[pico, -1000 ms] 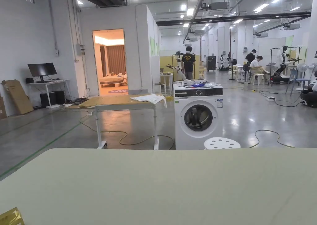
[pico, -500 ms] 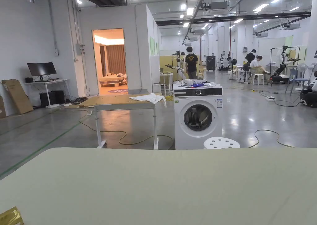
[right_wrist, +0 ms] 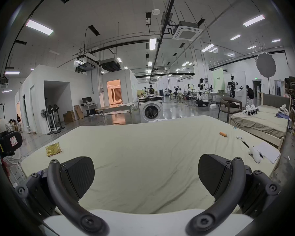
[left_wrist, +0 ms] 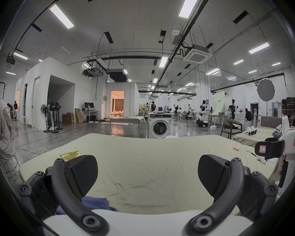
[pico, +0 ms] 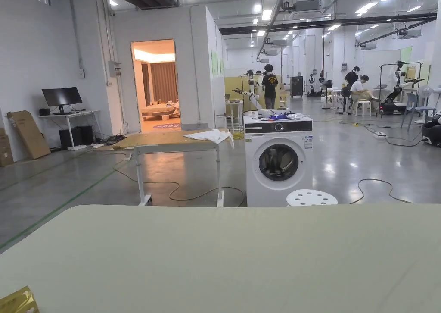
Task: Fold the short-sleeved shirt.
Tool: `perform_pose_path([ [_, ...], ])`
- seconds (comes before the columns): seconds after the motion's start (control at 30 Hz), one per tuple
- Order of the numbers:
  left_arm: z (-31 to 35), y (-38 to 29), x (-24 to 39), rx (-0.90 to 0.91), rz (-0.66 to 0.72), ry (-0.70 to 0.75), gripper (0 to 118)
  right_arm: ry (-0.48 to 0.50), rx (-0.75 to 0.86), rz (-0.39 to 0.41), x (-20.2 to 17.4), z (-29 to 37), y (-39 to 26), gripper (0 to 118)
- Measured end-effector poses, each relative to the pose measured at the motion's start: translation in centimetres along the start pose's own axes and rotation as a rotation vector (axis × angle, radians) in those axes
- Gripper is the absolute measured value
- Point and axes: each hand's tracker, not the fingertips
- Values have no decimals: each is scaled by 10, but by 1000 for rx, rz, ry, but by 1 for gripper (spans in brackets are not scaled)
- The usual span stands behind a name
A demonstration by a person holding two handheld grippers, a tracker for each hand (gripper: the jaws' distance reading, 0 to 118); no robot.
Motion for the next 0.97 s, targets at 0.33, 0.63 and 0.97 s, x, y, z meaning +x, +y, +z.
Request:
perform_pose_path([
  [0.33, 0, -1, 4, -9, -21, -23, 117, 37, -140, -166, 4, -5, 6, 118],
  [0.63, 0, -1, 5, -18, -18, -35, 117, 12, -171, -193, 7, -6, 12, 118],
  [0.97, 0, -3, 11, -23, -49, -62, 117, 3, -187, -151, 6, -11, 5, 118],
])
